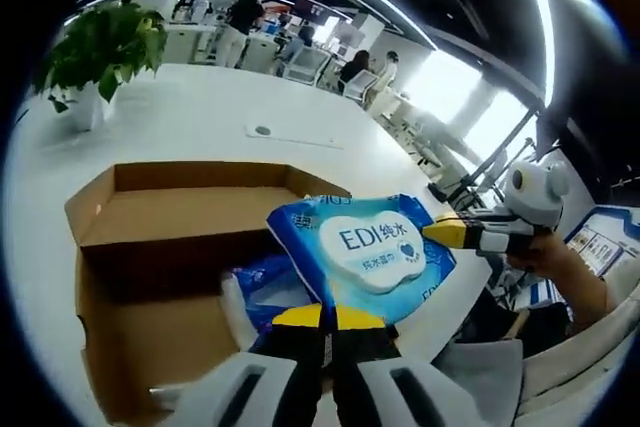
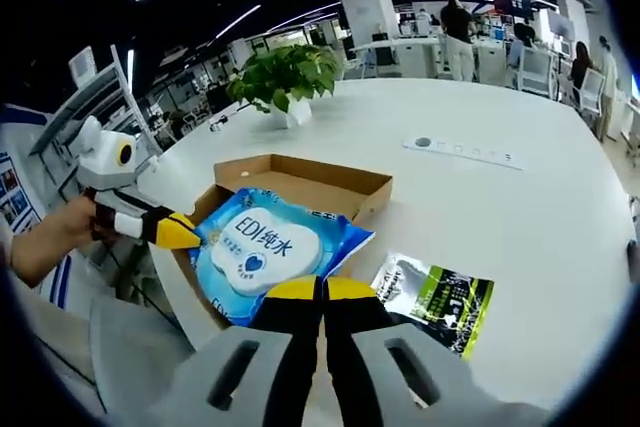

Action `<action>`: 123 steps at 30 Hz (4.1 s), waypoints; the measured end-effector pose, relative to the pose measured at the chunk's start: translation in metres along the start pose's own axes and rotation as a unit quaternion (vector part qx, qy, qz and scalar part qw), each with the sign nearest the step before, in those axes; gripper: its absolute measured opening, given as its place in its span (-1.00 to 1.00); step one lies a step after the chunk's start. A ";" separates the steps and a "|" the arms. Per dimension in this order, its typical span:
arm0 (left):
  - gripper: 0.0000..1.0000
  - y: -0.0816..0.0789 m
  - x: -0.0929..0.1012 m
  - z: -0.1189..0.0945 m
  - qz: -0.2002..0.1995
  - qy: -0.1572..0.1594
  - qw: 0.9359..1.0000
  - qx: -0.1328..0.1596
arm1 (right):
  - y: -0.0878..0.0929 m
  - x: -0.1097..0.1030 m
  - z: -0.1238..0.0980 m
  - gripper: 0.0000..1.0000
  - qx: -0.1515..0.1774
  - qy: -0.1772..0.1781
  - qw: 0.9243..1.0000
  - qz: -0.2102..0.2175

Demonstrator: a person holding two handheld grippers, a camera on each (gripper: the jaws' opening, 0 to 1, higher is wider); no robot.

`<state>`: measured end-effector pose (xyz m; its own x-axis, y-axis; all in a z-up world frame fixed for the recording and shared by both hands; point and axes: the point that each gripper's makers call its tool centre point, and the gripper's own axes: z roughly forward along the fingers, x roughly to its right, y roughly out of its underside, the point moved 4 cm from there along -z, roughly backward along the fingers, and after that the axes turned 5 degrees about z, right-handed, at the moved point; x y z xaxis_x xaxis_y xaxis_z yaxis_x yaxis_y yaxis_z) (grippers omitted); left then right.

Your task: Operate the shoe box by opening the lid, removing the specified soft item, and placing it in the target area until the item is outside and the box remains undamaged.

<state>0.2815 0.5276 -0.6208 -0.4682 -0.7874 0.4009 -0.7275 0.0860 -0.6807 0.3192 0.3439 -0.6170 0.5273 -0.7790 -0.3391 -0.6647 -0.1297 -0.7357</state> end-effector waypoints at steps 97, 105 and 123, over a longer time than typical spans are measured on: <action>-0.99 -0.018 0.040 0.169 0.202 -0.017 0.967 -0.155 | 0.060 0.172 0.024 -1.00 -0.024 0.076 0.986 0.146; -1.00 -0.018 0.041 0.164 0.211 -0.022 0.965 -0.153 | 0.052 0.167 0.021 -1.00 -0.008 0.072 0.990 0.122; -0.97 -0.019 0.040 0.165 0.252 -0.038 0.956 -0.145 | 0.060 0.162 0.023 -1.00 -0.005 0.073 0.988 0.135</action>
<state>0.3591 0.3935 -0.6927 -0.7662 -0.6424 0.0136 -0.5324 0.6229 -0.5731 0.3770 0.2240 -0.7295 0.2480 -0.8665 -0.4332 -0.7759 0.0901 -0.6244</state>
